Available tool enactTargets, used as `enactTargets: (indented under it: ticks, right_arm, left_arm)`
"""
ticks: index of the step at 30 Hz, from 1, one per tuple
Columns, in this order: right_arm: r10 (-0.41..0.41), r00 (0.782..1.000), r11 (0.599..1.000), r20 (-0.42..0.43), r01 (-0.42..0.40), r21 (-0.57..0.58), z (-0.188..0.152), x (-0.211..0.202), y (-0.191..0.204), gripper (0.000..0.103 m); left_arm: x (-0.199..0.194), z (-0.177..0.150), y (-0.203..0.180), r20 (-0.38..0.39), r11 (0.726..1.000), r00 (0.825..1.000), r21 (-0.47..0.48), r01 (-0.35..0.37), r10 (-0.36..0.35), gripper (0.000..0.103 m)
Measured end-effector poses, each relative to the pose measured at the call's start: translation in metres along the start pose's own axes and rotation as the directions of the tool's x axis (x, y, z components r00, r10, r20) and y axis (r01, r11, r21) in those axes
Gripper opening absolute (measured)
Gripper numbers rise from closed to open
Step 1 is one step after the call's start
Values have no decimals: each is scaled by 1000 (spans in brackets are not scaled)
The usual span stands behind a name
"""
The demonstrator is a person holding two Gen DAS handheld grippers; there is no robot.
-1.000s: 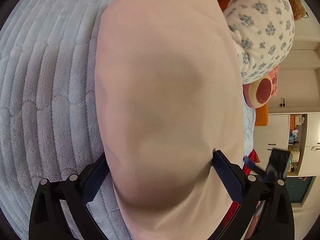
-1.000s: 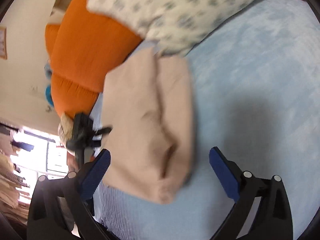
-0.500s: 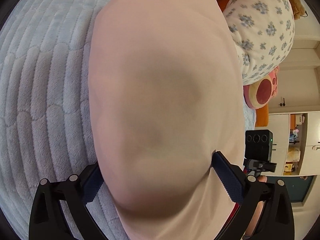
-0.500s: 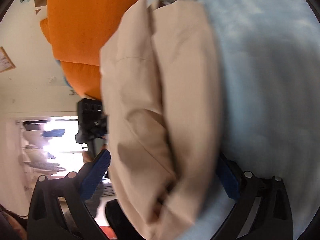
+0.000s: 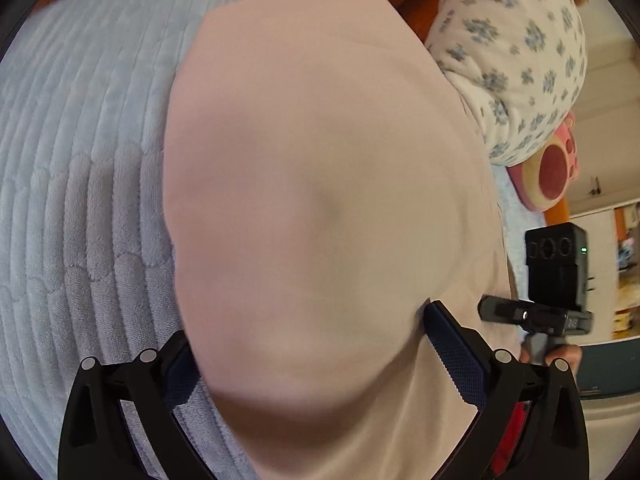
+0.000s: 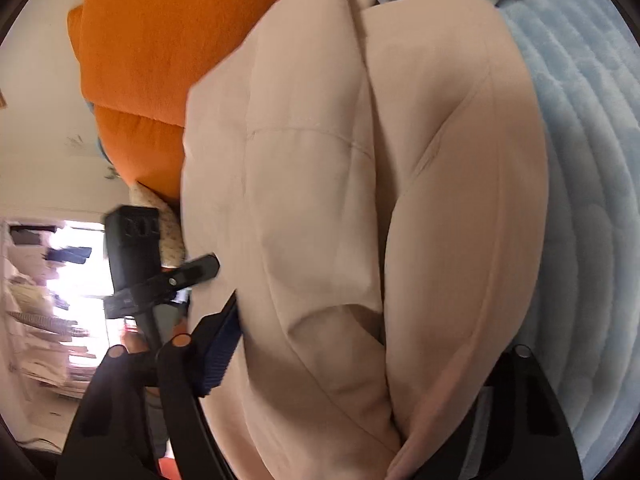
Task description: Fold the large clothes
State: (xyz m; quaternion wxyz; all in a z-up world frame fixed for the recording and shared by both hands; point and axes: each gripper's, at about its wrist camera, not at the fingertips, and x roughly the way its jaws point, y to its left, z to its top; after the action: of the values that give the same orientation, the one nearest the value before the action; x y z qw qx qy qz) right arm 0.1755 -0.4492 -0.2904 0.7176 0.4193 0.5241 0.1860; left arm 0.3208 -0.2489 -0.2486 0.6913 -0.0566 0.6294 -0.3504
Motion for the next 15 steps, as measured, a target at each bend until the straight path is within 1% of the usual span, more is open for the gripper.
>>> enactTargets:
  ticks: [1, 3, 5, 6, 7, 8, 9, 11, 12, 13, 14, 15]
  right_arm:
    - [-2, 1000, 1000, 4, 2, 3, -2, 3, 1, 67]
    - [-41, 999, 999, 7, 41, -8, -5, 9, 6, 64]
    - [-77, 997, 997, 21, 77, -22, -6, 11, 14, 55]
    - [-105, 994, 994, 40, 106, -32, -8, 11, 19, 53]
    - [-138, 988, 988, 62, 141, -54, -10, 11, 27, 50]
    - [-171, 982, 981, 82, 177, -85, -13, 10, 37, 46]
    - [-201, 974, 970, 107, 213, -119, -17, 9, 49, 44]
    - [-209, 969, 963, 128, 227, -145, -24, 6, 65, 40]
    - [-201, 970, 965, 134, 219, -145, -26, 4, 71, 36]
    - [-180, 975, 968, 129, 199, -151, -28, 3, 77, 34]
    - [-172, 976, 970, 133, 192, -151, -31, -3, 78, 34]
    - [-184, 973, 965, 140, 206, -162, -34, -4, 86, 33]
  left_arm:
    - [2, -2, -5, 15, 1000, 1000, 11, -15, 15, 97]
    - [4, -5, -10, 33, 999, 999, 27, -42, 41, 90]
    - [2, -7, -17, 53, 996, 996, 36, -79, 77, 78]
    - [-1, -8, -22, 61, 994, 993, 42, -99, 97, 75]
    - [-2, -8, -28, 68, 991, 991, 54, -122, 118, 69]
    - [-5, -11, -29, 72, 988, 989, 66, -137, 132, 63]
    - [-8, -11, -32, 76, 985, 986, 78, -153, 147, 60]
    - [-13, -11, -38, 81, 983, 984, 85, -165, 158, 49]
    - [-16, -10, -41, 81, 984, 985, 82, -156, 149, 46]
    - [-22, -13, -38, 78, 986, 987, 84, -147, 141, 41]
    - [-26, -12, -36, 80, 987, 988, 79, -137, 131, 38]
    - [-31, -11, -32, 82, 989, 989, 76, -129, 123, 37]
